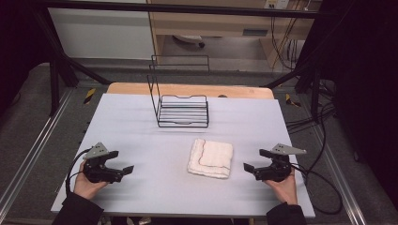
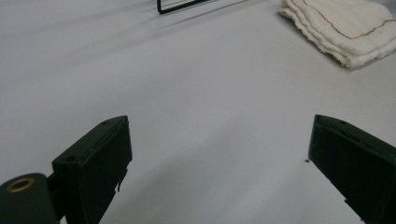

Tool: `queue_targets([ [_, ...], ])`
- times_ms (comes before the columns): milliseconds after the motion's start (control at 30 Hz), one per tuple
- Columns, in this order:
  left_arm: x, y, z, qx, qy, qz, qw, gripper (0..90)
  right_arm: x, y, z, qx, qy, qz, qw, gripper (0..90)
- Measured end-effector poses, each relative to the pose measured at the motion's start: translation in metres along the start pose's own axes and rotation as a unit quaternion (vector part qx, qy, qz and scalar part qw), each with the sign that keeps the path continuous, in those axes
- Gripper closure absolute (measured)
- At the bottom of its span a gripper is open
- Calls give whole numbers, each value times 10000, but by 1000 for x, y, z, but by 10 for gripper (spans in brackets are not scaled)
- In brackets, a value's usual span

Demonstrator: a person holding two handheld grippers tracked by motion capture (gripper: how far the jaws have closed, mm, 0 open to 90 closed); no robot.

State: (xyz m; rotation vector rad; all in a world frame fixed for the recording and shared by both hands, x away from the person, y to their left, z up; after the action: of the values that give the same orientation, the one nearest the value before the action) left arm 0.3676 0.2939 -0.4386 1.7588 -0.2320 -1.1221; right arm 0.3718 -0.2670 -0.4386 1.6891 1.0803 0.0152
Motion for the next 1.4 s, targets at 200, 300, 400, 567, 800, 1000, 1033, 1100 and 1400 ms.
queue_targets([
  [200, 1, -1, 1, -3, 21, -7, 10000, 61, 0, 0, 0, -23, -28, -23, 10000, 5],
  [300, 0, -1, 1, -12, 16, -4, 10000, 62, 1, -1, -1, -12, -11, -37, 10000, 6],
  [400, 0, -1, 2, 16, 25, 2, 10000, 62, 3, -1, -3, -35, -59, -94, 9999, 6],
  [567, -1, -2, 2, 24, 33, 30, 10000, 62, 6, 0, -8, -93, -38, -107, 9999, 5],
  [800, 0, -2, 2, 26, 73, -27, 10000, 62, 14, 0, -19, -151, 36, -212, 9997, 5],
  [1000, 1, -3, 2, 12, 86, -37, 10000, 62, 23, 2, -34, -181, 158, -254, 9994, 17],
  [1033, 1, -3, 2, 14, 95, -41, 9999, 62, 25, 2, -38, -193, 160, -271, 9993, 20],
  [1100, 0, -2, 3, 12, 95, -34, 9999, 62, 29, 3, -44, -237, 179, -292, 9991, 34],
  [1400, 0, -3, 2, 0, 144, -58, 9999, 63, 51, 5, -76, -450, 87, -470, 9978, 86],
])
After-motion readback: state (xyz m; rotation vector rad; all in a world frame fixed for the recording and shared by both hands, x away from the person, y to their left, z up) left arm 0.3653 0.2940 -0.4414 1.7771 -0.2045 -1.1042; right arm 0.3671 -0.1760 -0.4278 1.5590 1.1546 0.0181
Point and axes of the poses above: each handheld gripper's, and its own axes: x roughly forward along the jaws, y roughly out of its top, z roughly to its right, the point moved 1 cm from there along x, roughly forward along the jaws, and after that the axes turned 14 degrees about x, right-handed, at the moved point
